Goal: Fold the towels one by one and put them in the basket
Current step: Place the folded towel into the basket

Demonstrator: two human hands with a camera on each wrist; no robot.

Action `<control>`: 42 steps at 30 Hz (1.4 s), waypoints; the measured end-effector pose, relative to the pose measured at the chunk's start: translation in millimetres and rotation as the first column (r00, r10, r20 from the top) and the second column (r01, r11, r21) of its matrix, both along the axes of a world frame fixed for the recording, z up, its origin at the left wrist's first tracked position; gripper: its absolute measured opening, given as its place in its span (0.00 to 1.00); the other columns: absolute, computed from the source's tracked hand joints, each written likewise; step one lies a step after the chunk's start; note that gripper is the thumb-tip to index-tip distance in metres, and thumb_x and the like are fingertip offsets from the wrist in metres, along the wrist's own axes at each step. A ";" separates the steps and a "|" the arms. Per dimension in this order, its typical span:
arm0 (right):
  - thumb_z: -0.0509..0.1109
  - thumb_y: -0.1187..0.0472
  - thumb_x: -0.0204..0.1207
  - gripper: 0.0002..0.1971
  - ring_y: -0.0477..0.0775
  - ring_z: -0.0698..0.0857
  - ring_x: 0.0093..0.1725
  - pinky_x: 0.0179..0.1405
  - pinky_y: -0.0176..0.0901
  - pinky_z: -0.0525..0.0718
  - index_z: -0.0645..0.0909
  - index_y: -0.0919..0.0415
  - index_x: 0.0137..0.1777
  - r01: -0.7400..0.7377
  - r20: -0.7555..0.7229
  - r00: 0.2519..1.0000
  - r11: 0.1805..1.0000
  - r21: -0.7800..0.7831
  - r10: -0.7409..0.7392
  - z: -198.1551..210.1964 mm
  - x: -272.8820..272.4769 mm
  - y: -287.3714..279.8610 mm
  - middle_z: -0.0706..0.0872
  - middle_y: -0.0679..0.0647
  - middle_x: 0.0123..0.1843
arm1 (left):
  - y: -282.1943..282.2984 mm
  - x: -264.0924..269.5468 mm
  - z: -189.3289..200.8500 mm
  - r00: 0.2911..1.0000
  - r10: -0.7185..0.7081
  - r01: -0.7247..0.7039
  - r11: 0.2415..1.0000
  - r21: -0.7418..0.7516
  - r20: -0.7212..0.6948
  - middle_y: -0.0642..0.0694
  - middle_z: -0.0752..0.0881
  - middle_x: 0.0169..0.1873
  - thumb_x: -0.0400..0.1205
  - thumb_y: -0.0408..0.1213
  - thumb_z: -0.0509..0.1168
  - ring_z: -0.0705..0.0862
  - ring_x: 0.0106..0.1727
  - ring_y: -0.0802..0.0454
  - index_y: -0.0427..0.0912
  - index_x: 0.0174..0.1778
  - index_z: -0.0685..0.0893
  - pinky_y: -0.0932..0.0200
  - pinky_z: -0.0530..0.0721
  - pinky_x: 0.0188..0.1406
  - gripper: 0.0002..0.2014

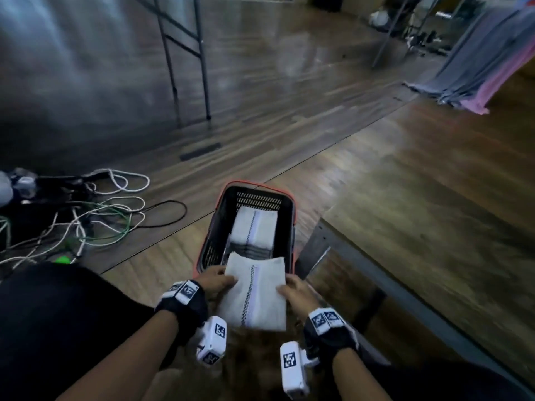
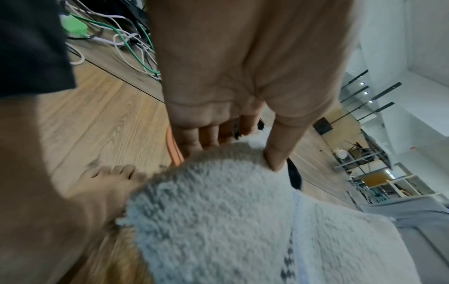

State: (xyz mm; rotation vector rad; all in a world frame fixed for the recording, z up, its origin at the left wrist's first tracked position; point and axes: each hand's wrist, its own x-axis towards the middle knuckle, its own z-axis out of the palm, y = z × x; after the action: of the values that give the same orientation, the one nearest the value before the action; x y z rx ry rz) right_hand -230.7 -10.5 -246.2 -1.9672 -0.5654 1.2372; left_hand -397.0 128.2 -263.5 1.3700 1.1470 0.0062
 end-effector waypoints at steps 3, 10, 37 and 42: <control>0.62 0.69 0.78 0.18 0.57 0.82 0.54 0.56 0.46 0.80 0.73 0.67 0.69 0.027 -0.012 1.000 1.000 -0.008 -0.027 -31.5 19.5 56.6 0.83 0.65 0.63 | 55.4 22.7 -19.1 0.997 0.010 -0.008 1.000 0.022 -0.073 0.39 0.79 0.29 0.74 0.28 0.65 0.76 0.31 0.47 0.37 0.33 0.81 0.62 0.71 0.28 0.04; 0.57 0.75 0.73 0.20 0.63 0.82 0.59 0.51 0.39 0.75 0.79 0.68 0.63 0.154 0.089 0.985 0.988 -0.029 -0.151 -105.8 76.4 179.7 0.84 0.65 0.62 | 164.5 97.4 -89.8 0.986 0.022 0.011 0.981 0.194 -0.165 0.33 0.85 0.48 0.77 0.25 0.58 0.83 0.51 0.39 0.30 0.52 0.84 0.60 0.75 0.45 0.12; 0.52 0.49 0.80 0.31 0.53 0.46 0.84 0.79 0.64 0.54 0.54 0.59 0.82 -0.074 0.863 0.473 0.984 -0.160 0.176 -224.4 87.1 258.3 0.50 0.54 0.86 | 201.6 168.1 -217.5 0.928 -0.111 0.346 0.616 0.708 -0.356 0.42 0.46 0.83 0.87 0.44 0.43 0.54 0.82 0.40 0.41 0.82 0.46 0.43 0.62 0.79 0.27; 0.51 0.49 0.81 0.31 0.53 0.45 0.84 0.78 0.66 0.53 0.54 0.59 0.82 -0.078 0.866 0.475 0.988 -0.134 0.155 -226.3 85.6 258.3 0.48 0.54 0.86 | 201.7 168.5 -216.3 0.908 -0.140 0.391 0.624 0.676 -0.395 0.42 0.44 0.83 0.87 0.44 0.41 0.53 0.82 0.38 0.40 0.82 0.43 0.43 0.64 0.78 0.28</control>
State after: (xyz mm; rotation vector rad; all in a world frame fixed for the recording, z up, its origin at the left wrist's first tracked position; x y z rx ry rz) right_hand -145.1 247.8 -472.5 -2.5995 -1.1787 0.1666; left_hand -228.6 329.8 -479.9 2.3595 1.2343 0.0551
